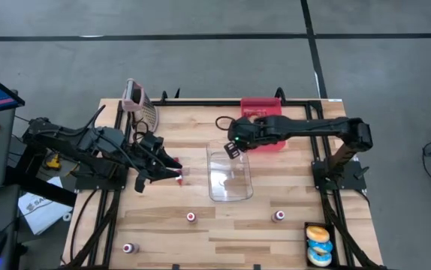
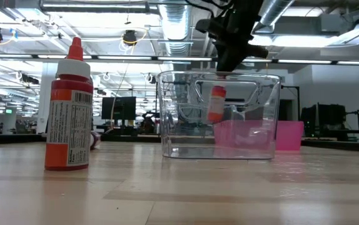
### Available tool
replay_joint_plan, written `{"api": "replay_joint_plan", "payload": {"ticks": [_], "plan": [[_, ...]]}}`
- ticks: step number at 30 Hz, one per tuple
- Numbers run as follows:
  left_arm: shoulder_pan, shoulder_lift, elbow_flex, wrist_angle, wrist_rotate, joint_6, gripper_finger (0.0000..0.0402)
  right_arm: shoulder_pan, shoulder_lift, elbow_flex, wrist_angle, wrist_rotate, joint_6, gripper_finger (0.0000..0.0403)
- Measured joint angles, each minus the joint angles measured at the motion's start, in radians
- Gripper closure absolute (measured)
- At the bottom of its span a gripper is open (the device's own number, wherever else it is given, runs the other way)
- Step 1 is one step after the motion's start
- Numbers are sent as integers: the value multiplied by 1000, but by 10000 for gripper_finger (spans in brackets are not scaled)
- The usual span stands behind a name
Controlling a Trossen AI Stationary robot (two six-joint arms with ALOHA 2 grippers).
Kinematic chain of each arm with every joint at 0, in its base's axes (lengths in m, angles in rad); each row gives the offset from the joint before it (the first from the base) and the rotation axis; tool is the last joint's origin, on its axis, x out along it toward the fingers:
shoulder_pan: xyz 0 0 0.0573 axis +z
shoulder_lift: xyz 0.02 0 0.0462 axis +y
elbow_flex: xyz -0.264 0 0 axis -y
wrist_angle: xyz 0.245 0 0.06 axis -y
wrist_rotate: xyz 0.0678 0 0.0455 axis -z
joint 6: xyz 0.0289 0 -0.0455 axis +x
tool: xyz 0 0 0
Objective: Pick & Place Food Item
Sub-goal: Put the right orange food coloring bottle into the transparent bin
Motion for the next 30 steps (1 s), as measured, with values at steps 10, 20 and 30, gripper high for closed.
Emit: {"api": "replay_joint_plan", "payload": {"ticks": [10, 20, 30], "plan": [[0, 0, 0, 6, -3, -3, 253, 7, 102, 0, 13, -42, -59, 387], [0, 0, 0, 5, -4, -6, 253, -11, 103, 1, 15, -58, -109, 387], [0, 0, 0, 5, 0, -5, 253, -10, 103, 1, 22, -64, -135, 325]]}}
